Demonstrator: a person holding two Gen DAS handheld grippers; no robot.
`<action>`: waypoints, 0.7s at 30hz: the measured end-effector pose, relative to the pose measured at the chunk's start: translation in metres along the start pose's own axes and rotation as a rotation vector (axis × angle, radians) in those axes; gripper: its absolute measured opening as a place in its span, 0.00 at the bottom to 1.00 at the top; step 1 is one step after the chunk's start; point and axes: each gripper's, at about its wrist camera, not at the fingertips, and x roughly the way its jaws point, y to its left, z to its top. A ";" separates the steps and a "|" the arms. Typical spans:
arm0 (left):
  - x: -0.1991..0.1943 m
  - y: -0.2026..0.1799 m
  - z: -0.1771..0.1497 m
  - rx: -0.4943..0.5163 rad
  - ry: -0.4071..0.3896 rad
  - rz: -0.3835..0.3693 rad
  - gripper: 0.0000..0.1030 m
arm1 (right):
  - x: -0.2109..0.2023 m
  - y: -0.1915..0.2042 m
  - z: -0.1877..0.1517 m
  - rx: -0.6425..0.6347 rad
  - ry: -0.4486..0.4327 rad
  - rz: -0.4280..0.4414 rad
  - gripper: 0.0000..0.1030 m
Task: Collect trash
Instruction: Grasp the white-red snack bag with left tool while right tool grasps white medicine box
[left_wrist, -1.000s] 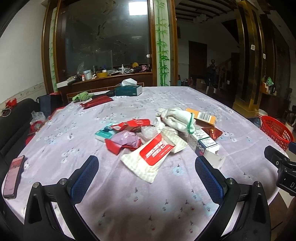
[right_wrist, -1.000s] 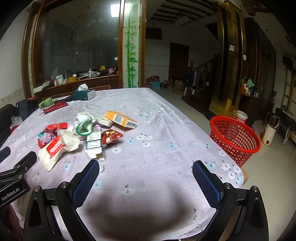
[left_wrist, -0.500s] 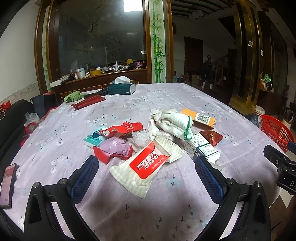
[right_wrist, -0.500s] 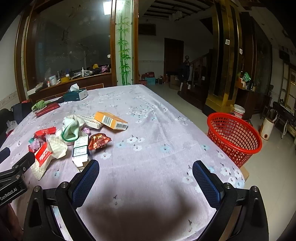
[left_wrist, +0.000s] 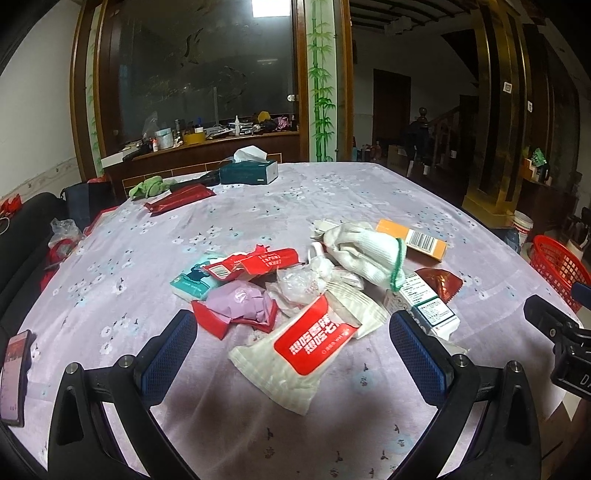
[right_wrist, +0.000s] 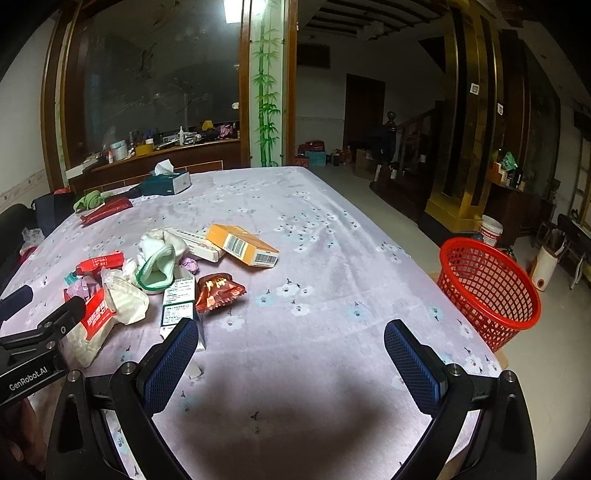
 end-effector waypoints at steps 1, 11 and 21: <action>0.000 0.002 0.001 0.002 0.000 0.000 1.00 | 0.001 0.002 0.001 -0.005 0.003 0.006 0.99; 0.013 0.058 0.002 -0.082 0.100 -0.056 0.97 | 0.022 0.022 0.013 -0.070 0.140 0.204 0.86; 0.027 0.056 0.000 -0.065 0.212 -0.258 0.73 | 0.078 0.056 0.019 -0.093 0.352 0.360 0.63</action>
